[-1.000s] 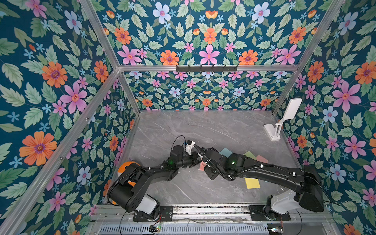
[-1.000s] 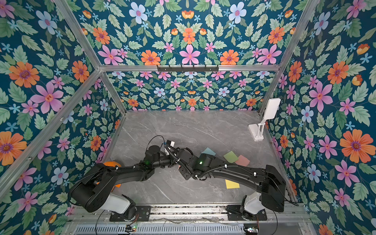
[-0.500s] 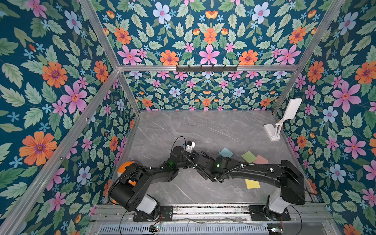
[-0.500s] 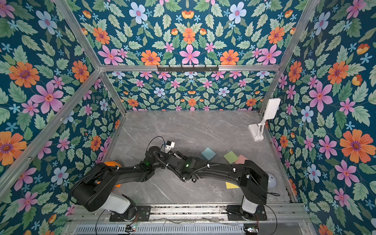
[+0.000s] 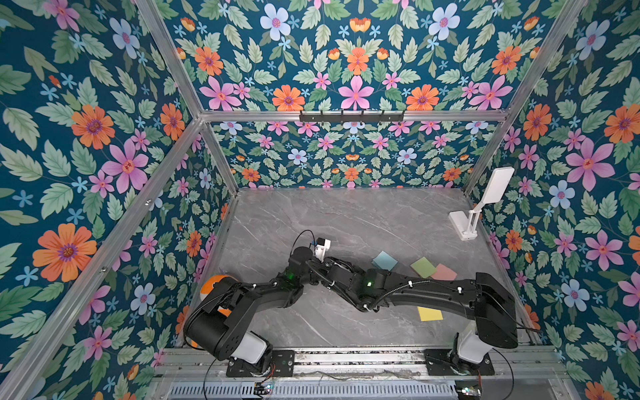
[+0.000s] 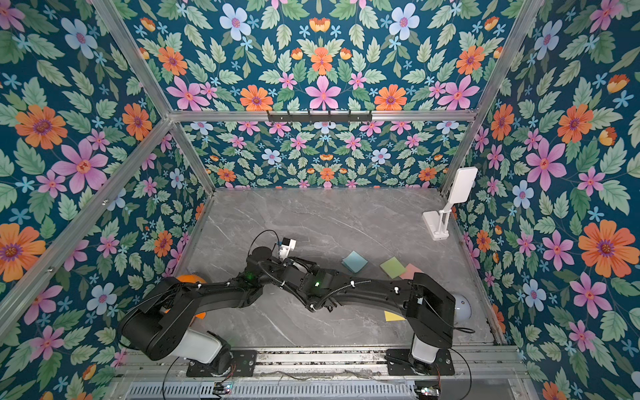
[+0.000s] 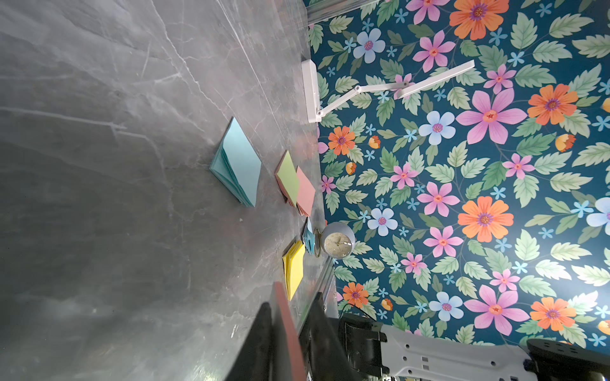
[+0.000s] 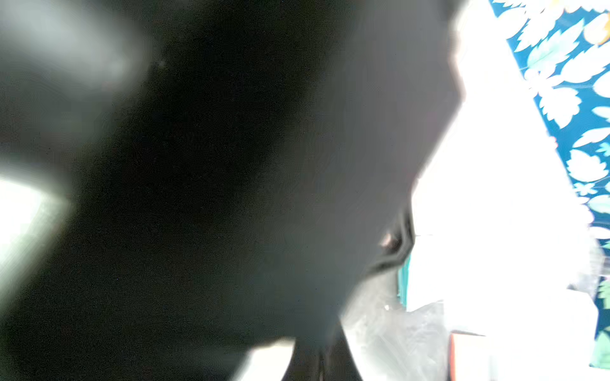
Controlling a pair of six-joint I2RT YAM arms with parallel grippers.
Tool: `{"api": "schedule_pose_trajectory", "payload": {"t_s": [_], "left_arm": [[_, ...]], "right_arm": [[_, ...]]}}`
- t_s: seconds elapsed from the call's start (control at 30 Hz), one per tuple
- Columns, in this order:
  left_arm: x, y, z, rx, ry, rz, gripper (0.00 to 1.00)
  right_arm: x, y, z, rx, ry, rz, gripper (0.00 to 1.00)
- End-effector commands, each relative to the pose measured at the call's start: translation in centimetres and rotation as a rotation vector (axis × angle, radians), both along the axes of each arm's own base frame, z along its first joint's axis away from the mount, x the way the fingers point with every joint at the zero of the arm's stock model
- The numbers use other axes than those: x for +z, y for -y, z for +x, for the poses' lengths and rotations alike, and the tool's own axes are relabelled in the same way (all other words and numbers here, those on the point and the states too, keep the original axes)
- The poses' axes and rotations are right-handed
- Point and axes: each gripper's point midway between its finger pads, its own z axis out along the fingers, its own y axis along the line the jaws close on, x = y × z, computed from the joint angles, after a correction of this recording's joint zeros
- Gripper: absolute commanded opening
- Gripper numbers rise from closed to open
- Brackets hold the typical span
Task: Tear off pages from different memo pads
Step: Tear off the paper from the memo pad.
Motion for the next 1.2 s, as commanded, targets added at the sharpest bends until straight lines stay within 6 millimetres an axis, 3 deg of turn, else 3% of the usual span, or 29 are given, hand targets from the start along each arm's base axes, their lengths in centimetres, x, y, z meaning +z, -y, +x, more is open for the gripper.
{"api": "schedule_pose_trajectory", "payload": {"t_s": [0.0, 0.17, 0.23, 0.4, 0.5, 0.73, 0.93, 1.1, 1.17], "left_arm": [[0.9, -0.7, 0.2, -0.014, 0.069, 0.011, 0.39], [1.9, -2.8, 0.6, 0.012, 0.234, 0.114, 0.49], [1.4, -4.1, 0.5, 0.038, 0.312, 0.225, 0.52], [1.9, -7.0, -0.4, 0.143, 0.526, 0.361, 0.60], [3.2, -6.2, -1.6, 0.128, 0.626, 0.341, 0.62], [3.2, -3.7, -3.0, 0.030, 0.656, 0.330, 0.63], [3.5, -2.0, -2.8, -0.026, 0.648, 0.297, 0.54], [2.7, -1.5, -3.0, -0.061, 0.623, 0.295, 0.29], [2.3, -1.4, -3.2, -0.074, 0.613, 0.294, 0.26]], "right_arm": [[0.4, 0.8, 0.5, 0.026, 0.029, -0.053, 0.00], [0.7, 1.2, 0.9, 0.053, 0.023, -0.067, 0.00], [2.1, 1.4, 1.1, 0.067, 0.028, -0.033, 0.00], [3.0, 1.5, 1.3, 0.124, 0.016, -0.043, 0.00], [3.6, 1.4, 1.3, 0.142, 0.023, -0.045, 0.00], [4.1, 0.8, 0.6, 0.164, -0.006, 0.002, 0.00], [4.0, 0.2, 0.1, 0.183, -0.020, 0.009, 0.00], [4.4, 0.1, 0.1, 0.181, -0.014, 0.014, 0.00], [4.8, 0.2, 0.2, 0.177, -0.007, 0.019, 0.00]]}}
